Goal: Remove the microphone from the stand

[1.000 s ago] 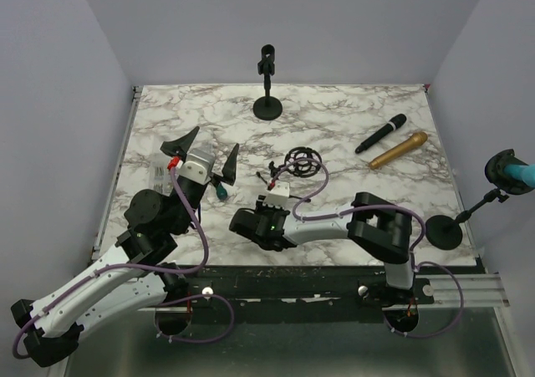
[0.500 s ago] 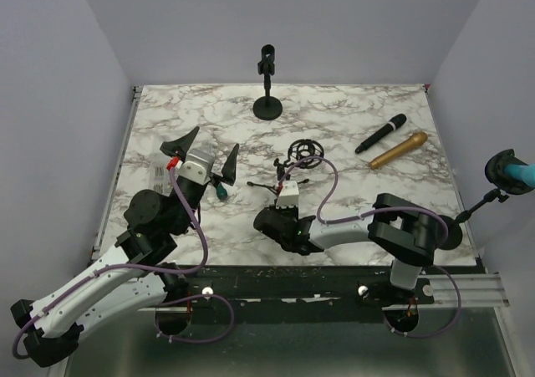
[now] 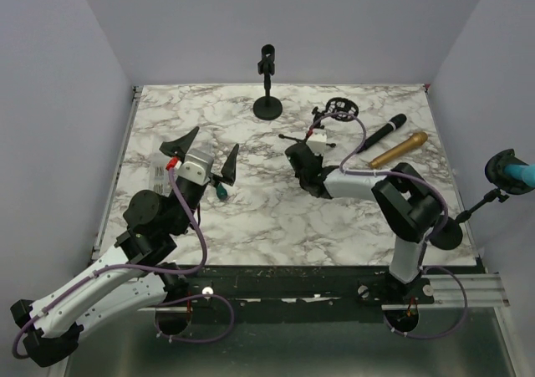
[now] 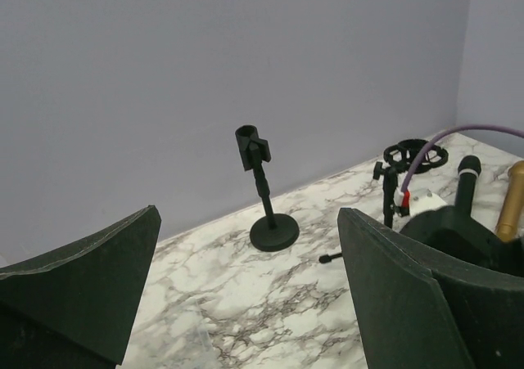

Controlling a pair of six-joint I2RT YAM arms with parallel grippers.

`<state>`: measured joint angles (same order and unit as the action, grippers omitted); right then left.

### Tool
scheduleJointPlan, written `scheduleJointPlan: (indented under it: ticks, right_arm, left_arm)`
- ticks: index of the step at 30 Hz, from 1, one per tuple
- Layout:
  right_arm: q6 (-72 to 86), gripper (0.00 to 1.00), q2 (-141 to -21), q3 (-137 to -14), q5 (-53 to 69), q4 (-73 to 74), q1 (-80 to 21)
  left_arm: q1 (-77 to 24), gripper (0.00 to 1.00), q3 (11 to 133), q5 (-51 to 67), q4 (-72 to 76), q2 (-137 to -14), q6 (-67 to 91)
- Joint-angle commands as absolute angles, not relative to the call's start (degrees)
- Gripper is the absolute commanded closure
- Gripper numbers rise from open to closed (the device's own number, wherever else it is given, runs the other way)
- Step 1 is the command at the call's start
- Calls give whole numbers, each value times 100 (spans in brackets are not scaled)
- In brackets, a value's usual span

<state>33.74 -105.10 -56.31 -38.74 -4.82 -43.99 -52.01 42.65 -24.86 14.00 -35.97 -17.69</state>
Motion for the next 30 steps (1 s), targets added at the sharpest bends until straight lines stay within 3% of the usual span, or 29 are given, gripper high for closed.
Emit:
scheduleJointPlan:
  ticks: [1, 7, 18, 28, 30]
  right_arm:
    - [2786, 99, -11160, -6525, -3524, -834, -3769]
    - [2174, 99, -12266, -7849, -3299, -792, -3041]
    - [1141, 99, -13628, -9830, -3217, -405, -2752]
    - [1213, 94, -13763, -9949, -3177, -323, -2646]
    - [1247, 90, -13772, -10038, -3135, -292, -2612]
  left_arm:
    - [-5251, 6, 4385, -2545, 1523, -3510, -1810]
    - [-5247, 6, 4394, -2532, 1494, -3454, -1824]
    - [-5247, 6, 4362, -2580, 1547, -3527, -1894]
    - [-5247, 6, 4380, -2504, 1512, -3612, -1816]
    - [-5247, 6, 4377, -2496, 1519, -3612, -1811]
